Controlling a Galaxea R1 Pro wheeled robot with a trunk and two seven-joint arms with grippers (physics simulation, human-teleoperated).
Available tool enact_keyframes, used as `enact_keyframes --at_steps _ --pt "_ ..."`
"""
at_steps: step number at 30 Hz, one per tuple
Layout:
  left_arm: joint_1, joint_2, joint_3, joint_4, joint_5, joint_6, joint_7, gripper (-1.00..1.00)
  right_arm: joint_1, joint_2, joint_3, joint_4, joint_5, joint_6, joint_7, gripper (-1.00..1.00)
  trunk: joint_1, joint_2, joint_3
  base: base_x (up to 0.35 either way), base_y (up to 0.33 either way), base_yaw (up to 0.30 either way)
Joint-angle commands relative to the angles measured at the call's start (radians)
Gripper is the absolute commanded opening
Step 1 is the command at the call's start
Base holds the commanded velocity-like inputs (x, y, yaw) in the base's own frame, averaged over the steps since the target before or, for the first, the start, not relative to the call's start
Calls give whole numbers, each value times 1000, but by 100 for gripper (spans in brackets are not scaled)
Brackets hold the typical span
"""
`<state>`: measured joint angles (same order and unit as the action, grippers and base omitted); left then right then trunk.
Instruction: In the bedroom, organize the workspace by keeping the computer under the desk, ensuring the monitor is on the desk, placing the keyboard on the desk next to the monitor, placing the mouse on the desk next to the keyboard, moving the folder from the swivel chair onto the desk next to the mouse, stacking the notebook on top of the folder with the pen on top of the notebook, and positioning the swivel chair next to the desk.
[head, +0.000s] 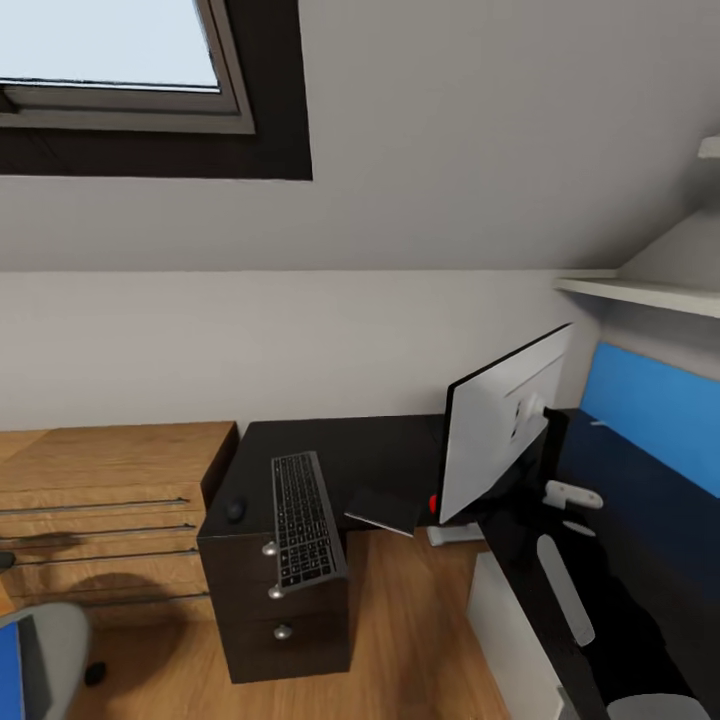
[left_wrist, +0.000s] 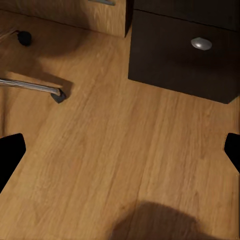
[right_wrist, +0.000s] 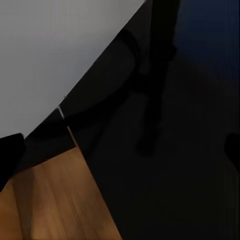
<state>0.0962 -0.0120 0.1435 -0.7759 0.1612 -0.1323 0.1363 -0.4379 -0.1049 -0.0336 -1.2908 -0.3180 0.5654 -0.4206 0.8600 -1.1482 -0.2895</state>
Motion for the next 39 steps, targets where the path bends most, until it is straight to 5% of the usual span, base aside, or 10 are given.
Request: enact_keyframes --at_steps 1,11,20,39 --pt "0 0 1 -2 9 -2 0 100 -1 -2 2 1 -10 2 -6 100 0 -1 0 0 0 -243" --pt "0 0 1 -2 9 -3 0 100 -1 -4 11 75 17 -50 6 100 0 -1 4 0 0 -249" --pt "0 -2 1 -1 9 -2 0 100 -1 2 71 287 257 -463 64 100 0 -1 4 0 0 -117" --pt "0 -2 1 -1 9 -3 0 100 -1 5 75 339 280 -506 71 100 0 -1 4 0 0 -1"
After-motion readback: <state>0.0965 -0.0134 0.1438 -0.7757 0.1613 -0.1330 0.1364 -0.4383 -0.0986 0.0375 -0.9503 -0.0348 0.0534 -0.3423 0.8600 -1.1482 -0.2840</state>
